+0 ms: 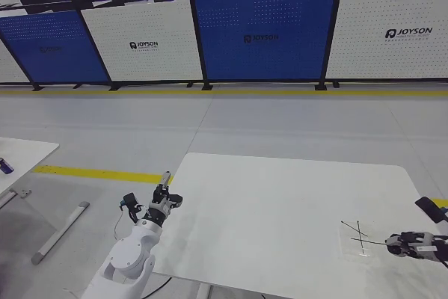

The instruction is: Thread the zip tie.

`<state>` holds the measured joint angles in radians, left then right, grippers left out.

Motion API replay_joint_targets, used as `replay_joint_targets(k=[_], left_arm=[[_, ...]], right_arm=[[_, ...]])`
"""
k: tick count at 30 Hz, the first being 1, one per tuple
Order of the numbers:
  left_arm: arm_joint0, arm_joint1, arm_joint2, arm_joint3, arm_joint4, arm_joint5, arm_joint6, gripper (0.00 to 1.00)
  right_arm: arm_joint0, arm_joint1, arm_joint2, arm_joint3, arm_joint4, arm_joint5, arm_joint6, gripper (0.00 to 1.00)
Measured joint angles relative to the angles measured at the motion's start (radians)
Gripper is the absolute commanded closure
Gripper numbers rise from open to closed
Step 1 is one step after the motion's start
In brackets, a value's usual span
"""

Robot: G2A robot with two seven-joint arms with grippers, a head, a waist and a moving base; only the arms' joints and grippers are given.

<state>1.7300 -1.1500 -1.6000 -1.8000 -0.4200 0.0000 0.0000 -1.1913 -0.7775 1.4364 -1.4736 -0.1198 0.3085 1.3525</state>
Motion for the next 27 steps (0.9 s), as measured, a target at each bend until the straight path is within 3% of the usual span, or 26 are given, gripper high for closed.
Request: replay_joint_targets(k=[6, 8, 12, 15, 18, 27], left_arm=[[0.0, 0.0, 0.0, 0.0, 0.0, 0.0, 0.0, 0.0], [0.0, 0.0, 0.0, 0.0, 0.0, 0.0, 0.0, 0.0], [0.0, 0.0, 0.0, 0.0, 0.0, 0.0, 0.0, 0.0], [0.0, 0.0, 0.0, 0.0, 0.0, 0.0, 0.0, 0.0], [0.0, 0.0, 0.0, 0.0, 0.0, 0.0, 0.0, 0.0], [0.0, 0.0, 0.0, 0.0, 0.0, 0.0, 0.0, 0.0]], right_arm=[[-0.004, -0.002, -0.005, -0.006, 0.01, -0.013, -0.01, 1.0], [-0.01, -0.007, -0.015, -0.014, 0.048, -0.067, -0.026, 1.0], [-0.013, -0.014, -0.013, -0.02, 0.185, -0.225, -0.017, 1.0], [-0.006, -0.022, -0.047, -0.046, 0.242, -0.292, 0.0, 1.0], [0.006, -0.026, -0.078, -0.048, 0.243, -0.291, -0.008, 1.0], [0.005, -0.026, -0.075, -0.048, 0.242, -0.29, -0.008, 1.0]])
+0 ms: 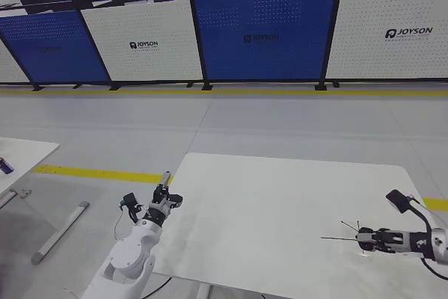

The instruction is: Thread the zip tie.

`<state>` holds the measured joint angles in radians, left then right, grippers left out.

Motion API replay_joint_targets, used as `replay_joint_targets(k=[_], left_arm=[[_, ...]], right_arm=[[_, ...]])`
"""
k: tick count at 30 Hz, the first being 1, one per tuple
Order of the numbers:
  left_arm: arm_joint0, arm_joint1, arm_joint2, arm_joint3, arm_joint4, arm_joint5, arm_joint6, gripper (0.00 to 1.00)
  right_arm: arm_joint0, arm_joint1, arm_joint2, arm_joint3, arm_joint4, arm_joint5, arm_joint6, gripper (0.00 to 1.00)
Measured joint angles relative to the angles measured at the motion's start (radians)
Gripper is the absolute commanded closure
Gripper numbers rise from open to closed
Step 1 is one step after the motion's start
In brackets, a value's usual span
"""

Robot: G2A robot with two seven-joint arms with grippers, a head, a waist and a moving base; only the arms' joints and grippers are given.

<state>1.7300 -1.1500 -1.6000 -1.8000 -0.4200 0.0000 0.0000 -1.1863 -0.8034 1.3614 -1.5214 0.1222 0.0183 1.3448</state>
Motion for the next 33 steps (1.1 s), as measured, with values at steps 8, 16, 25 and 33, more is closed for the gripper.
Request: replay_joint_targets(k=[8, 16, 25, 33], left_arm=[[0.0, 0.0, 0.0, 0.0, 0.0, 0.0, 0.0, 0.0], [0.0, 0.0, 0.0, 0.0, 0.0, 0.0, 0.0, 0.0], [0.0, 0.0, 0.0, 0.0, 0.0, 0.0, 0.0, 0.0], [0.0, 0.0, 0.0, 0.0, 0.0, 0.0, 0.0, 0.0]], right_arm=[[-0.004, -0.002, 0.002, -0.002, 0.011, -0.006, -0.013, 1.0], [-0.026, -0.013, -0.002, -0.109, 0.122, -0.141, -0.114, 1.0], [0.058, -0.042, -0.136, -0.037, 0.257, -0.132, -0.057, 1.0], [0.055, -0.042, -0.131, -0.041, 0.255, -0.134, -0.058, 1.0]])
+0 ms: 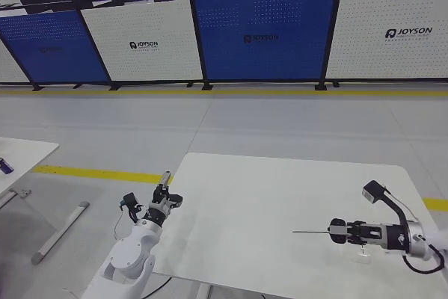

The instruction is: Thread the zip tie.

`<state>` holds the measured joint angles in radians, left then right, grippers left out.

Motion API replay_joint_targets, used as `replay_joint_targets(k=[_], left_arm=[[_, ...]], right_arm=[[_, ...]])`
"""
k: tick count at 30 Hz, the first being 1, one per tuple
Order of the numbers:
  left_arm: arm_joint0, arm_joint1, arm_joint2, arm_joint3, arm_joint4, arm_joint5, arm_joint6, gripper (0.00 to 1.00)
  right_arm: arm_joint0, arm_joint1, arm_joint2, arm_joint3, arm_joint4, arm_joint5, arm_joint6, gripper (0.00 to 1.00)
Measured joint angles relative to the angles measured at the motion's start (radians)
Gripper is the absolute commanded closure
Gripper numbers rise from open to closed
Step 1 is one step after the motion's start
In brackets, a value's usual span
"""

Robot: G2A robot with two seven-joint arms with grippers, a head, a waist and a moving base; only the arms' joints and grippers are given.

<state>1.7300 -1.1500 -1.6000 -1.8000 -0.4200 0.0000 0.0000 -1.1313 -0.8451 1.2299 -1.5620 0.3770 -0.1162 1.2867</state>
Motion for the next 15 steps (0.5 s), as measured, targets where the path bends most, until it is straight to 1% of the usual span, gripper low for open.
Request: replay_joint_targets(k=[8, 11, 15], left_arm=[[0.0, 0.0, 0.0, 0.0, 0.0, 0.0, 0.0, 0.0], [0.0, 0.0, 0.0, 0.0, 0.0, 0.0, 0.0, 0.0], [0.0, 0.0, 0.0, 0.0, 0.0, 0.0, 0.0, 0.0]], right_arm=[[-0.002, -0.001, -0.001, -0.003, 0.0, 0.0, -0.006, 1.0], [-0.006, -0.006, -0.016, -0.017, -0.014, -0.005, -0.06, 1.0], [0.014, -0.021, -0.068, -0.026, -0.089, 0.021, -0.18, 1.0]])
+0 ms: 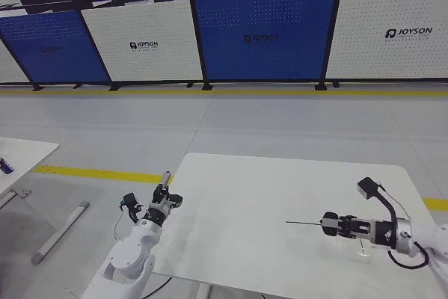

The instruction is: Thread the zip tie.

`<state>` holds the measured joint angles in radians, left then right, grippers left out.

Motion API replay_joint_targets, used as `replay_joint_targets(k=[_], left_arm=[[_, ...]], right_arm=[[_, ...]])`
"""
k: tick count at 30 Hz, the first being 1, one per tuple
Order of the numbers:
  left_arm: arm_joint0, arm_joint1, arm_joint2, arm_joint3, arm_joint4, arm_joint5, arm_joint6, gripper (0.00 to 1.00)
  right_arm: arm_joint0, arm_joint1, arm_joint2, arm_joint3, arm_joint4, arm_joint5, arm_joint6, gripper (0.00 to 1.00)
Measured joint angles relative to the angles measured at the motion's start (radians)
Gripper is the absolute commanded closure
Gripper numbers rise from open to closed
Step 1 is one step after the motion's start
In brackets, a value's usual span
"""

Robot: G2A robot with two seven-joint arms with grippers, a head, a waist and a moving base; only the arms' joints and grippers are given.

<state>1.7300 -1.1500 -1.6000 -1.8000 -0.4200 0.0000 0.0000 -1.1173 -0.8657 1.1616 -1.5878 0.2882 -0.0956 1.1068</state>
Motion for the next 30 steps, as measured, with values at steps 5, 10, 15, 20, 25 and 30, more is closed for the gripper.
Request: replay_joint_targets(k=[5, 10, 15, 20, 25, 30], left_arm=[[0.0, 0.0, 0.0, 0.0, 0.0, 0.0, 0.0, 0.0], [0.0, 0.0, 0.0, 0.0, 0.0, 0.0, 0.0, 0.0], [0.0, 0.0, 0.0, 0.0, 0.0, 0.0, 0.0, 0.0], [0.0, 0.0, 0.0, 0.0, 0.0, 0.0, 0.0, 0.0], [0.0, 0.0, 0.0, 0.0, 0.0, 0.0, 0.0, 0.0], [0.0, 0.0, 0.0, 0.0, 0.0, 0.0, 0.0, 0.0]], right_arm=[[0.054, -0.026, -0.095, 0.025, -0.096, 0.055, -0.103, 1.0], [0.084, -0.036, -0.125, 0.053, -0.095, 0.068, -0.101, 1.0], [0.083, -0.036, -0.124, 0.052, -0.095, 0.068, -0.101, 1.0], [0.084, -0.036, -0.125, 0.052, -0.095, 0.068, -0.101, 1.0], [0.071, -0.038, -0.118, 0.037, -0.122, 0.071, -0.167, 1.0], [0.059, -0.034, -0.113, -0.028, -0.234, -0.027, -0.203, 1.0]])
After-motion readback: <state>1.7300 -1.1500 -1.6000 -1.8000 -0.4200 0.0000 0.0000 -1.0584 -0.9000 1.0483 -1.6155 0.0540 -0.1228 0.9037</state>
